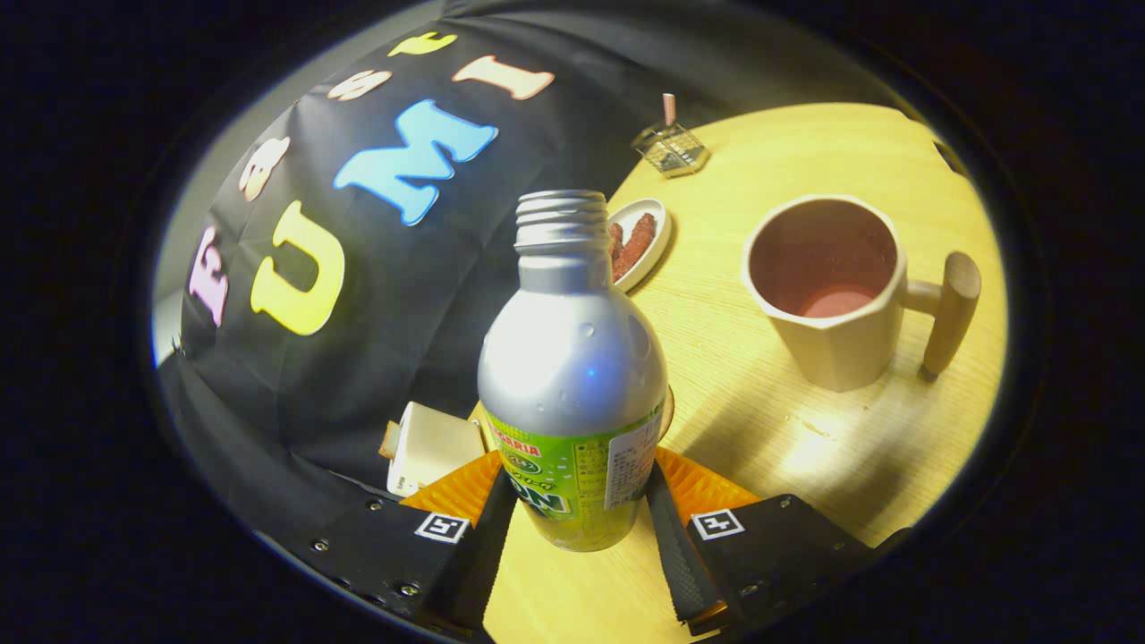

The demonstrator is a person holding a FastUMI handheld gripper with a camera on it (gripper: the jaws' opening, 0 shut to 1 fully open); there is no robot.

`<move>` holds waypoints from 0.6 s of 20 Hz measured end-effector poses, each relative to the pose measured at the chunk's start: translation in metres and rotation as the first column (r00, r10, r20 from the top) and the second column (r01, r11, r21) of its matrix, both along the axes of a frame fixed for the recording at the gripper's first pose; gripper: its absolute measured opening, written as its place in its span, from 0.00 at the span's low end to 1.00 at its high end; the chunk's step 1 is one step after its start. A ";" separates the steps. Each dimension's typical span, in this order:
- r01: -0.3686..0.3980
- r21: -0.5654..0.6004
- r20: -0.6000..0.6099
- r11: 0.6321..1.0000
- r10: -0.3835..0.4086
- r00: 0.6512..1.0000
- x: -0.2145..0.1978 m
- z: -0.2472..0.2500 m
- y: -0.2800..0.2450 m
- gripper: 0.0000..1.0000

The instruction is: Take the bottle from table, then pour the juice into the cup, finally place the bottle on the coaster

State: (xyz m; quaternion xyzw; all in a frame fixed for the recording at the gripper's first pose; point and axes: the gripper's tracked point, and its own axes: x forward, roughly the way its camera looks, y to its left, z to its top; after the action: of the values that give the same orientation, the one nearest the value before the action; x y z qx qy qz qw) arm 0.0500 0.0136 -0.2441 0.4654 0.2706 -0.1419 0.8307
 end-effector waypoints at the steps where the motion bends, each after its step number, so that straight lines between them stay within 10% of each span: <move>1: -0.017 -0.040 -0.010 0.999 0.017 1.000 0.002 -0.001 0.001 0.75; 12: -0.067 -0.311 -0.022 0.948 0.064 0.998 0.021 -0.007 0.001 0.75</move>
State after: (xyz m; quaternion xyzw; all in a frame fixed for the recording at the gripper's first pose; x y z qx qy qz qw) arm 0.0706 0.0150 -0.2509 0.3187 0.2650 -0.1578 0.8962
